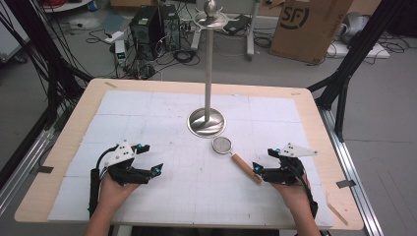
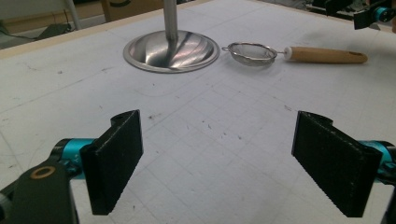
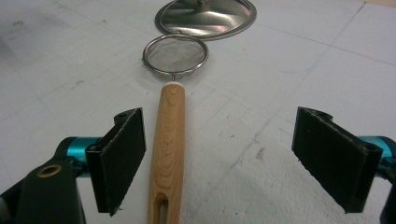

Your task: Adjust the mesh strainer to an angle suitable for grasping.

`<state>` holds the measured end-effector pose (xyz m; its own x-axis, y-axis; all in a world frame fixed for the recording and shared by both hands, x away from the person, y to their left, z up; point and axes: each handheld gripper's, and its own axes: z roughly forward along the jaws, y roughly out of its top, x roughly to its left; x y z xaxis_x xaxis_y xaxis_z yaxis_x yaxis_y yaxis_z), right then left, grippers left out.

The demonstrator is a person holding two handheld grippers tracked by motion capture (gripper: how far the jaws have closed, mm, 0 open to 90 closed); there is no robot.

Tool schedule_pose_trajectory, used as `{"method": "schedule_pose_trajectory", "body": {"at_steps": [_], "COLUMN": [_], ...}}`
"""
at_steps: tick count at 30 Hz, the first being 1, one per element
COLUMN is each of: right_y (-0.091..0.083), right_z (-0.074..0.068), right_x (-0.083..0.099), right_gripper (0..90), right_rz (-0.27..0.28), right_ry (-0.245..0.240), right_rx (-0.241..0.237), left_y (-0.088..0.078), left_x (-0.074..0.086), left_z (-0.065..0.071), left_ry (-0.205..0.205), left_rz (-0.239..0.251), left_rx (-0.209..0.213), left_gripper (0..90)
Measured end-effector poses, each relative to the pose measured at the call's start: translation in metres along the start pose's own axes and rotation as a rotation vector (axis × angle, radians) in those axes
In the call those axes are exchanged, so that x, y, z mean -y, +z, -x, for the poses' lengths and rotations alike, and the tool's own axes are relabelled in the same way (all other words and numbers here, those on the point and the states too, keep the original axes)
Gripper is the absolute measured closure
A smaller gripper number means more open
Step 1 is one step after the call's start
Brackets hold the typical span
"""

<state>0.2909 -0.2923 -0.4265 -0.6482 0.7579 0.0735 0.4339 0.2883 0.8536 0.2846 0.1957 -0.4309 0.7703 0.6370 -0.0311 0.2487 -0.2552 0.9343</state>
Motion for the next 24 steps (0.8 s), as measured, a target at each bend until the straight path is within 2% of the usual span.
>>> {"method": "schedule_pose_trajectory", "body": {"at_steps": [5, 12, 15, 24], "right_y": [0.002, 0.000, 0.002, 0.008], "right_z": [-0.002, -0.006, -0.007, -0.011], "right_x": [0.001, -0.001, -0.001, -0.002], "right_gripper": [16.8, 16.8, 16.8, 16.8], "right_rz": [-0.016, -0.007, -0.004, -0.031], "right_ry": [-0.017, -0.023, -0.039, -0.053], "right_rx": [-0.003, -0.008, -0.012, -0.025], "left_y": [0.001, 0.000, 0.000, -0.001], "left_x": [0.001, 0.000, 0.000, 0.000], "left_z": [0.002, 0.004, 0.003, 0.001], "left_ry": [0.000, 0.000, 0.001, 0.000], "left_rz": [-0.007, 0.006, 0.007, 0.007], "left_rx": [0.004, 0.014, 0.013, 0.010], "left_gripper": [17.0, 17.0, 17.0, 17.0]}}
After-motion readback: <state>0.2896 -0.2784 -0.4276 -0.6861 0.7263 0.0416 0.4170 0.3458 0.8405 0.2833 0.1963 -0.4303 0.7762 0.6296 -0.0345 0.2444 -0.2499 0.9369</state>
